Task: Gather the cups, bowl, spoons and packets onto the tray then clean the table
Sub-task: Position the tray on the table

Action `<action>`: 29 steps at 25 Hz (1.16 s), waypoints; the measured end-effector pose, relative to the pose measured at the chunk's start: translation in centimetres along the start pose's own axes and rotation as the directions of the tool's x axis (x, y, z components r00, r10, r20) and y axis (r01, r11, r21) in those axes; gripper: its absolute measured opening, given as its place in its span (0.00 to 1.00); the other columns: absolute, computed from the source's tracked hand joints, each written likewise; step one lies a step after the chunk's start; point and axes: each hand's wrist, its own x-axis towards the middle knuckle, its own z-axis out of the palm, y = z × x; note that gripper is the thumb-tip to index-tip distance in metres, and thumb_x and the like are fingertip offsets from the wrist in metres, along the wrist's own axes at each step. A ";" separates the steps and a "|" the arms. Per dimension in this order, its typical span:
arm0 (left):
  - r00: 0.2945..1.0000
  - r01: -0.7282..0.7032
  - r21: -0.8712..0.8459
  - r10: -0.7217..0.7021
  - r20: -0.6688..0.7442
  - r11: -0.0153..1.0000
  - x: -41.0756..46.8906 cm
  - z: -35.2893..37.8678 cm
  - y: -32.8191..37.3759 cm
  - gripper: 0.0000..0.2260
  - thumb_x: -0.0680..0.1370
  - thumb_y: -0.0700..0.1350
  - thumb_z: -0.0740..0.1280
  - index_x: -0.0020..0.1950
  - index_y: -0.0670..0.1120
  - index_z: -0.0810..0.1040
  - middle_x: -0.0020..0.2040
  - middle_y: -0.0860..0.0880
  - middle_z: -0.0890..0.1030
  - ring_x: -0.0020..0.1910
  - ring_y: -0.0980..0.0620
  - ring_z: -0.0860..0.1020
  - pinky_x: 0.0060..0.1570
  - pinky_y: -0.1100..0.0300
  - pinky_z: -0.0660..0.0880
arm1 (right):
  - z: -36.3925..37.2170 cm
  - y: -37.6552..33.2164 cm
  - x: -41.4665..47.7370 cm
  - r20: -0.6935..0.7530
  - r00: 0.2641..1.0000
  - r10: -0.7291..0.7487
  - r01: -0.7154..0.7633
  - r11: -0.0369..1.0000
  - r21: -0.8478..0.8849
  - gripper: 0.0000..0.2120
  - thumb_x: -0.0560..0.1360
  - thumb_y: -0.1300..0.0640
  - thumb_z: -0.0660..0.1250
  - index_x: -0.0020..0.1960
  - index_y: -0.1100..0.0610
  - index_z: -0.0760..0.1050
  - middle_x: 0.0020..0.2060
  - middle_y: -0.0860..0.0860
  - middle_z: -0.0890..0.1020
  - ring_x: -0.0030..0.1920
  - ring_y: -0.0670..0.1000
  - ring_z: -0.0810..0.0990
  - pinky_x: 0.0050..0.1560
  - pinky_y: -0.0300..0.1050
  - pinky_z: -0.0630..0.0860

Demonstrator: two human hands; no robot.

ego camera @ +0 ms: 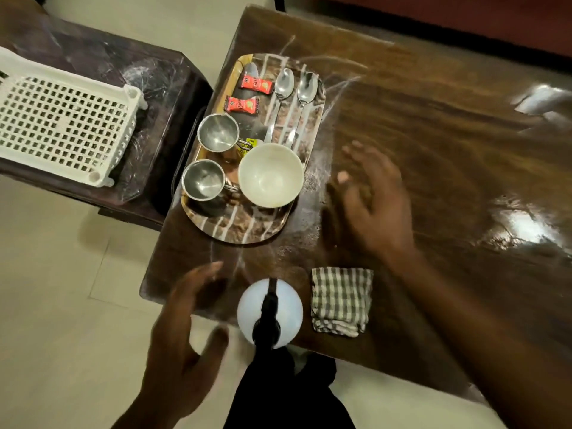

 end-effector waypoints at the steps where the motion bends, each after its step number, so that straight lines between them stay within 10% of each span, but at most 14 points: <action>1: 0.986 0.123 -0.055 -0.128 -0.107 0.991 1.0 -0.5 -0.5 0.21 0.78 0.44 0.70 0.71 0.51 0.79 0.67 0.55 0.84 0.67 0.54 0.82 0.64 0.67 0.77 | -0.1 -0.7 3.3 -0.010 1.000 0.001 -0.001 0.999 0.039 0.20 0.86 0.51 0.63 0.76 0.54 0.75 0.75 0.51 0.77 0.74 0.49 0.74 0.74 0.54 0.74; 5: 0.721 0.498 -0.577 -0.679 -0.141 0.648 5.9 -0.1 -1.6 0.10 0.82 0.35 0.70 0.62 0.43 0.83 0.55 0.39 0.88 0.52 0.41 0.89 0.53 0.58 0.86 | 0.8 -3.9 15.5 0.048 0.995 0.086 -0.091 0.988 0.123 0.17 0.87 0.52 0.64 0.74 0.52 0.77 0.68 0.48 0.82 0.66 0.47 0.81 0.69 0.53 0.80; 11: 0.643 0.485 -0.831 -0.755 0.128 0.273 9.4 1.3 -0.6 0.15 0.85 0.30 0.58 0.72 0.33 0.70 0.57 0.30 0.81 0.40 0.44 0.90 0.52 0.52 0.84 | 3.2 -6.4 23.7 0.197 0.952 0.234 -0.241 0.971 0.012 0.15 0.85 0.59 0.66 0.71 0.56 0.81 0.63 0.53 0.85 0.60 0.51 0.86 0.63 0.50 0.84; 17: 0.580 0.510 -0.805 -0.812 0.062 0.303 10.7 2.4 -1.0 0.16 0.82 0.29 0.66 0.69 0.36 0.75 0.55 0.36 0.86 0.47 0.40 0.88 0.40 0.58 0.87 | 5.1 -6.6 25.0 0.279 0.921 0.270 -0.272 0.962 -0.032 0.11 0.84 0.61 0.68 0.63 0.55 0.86 0.55 0.52 0.88 0.41 0.41 0.84 0.32 0.29 0.78; 22: 0.579 0.524 -0.777 -0.815 0.026 0.348 10.5 2.0 -1.1 0.15 0.81 0.31 0.69 0.67 0.40 0.78 0.53 0.39 0.88 0.47 0.42 0.89 0.41 0.58 0.87 | 5.4 -6.0 25.0 0.241 0.918 0.316 -0.334 0.942 0.038 0.10 0.83 0.61 0.71 0.62 0.59 0.86 0.55 0.57 0.88 0.46 0.51 0.85 0.50 0.48 0.85; 29: 0.665 0.498 -0.696 -0.743 -0.076 0.517 10.1 -0.6 0.6 0.14 0.81 0.31 0.70 0.66 0.40 0.81 0.49 0.41 0.90 0.47 0.45 0.90 0.43 0.59 0.86 | 2.6 -4.6 23.1 0.187 0.918 0.351 -0.385 0.902 0.198 0.10 0.82 0.65 0.71 0.63 0.62 0.84 0.52 0.55 0.87 0.41 0.45 0.85 0.46 0.38 0.84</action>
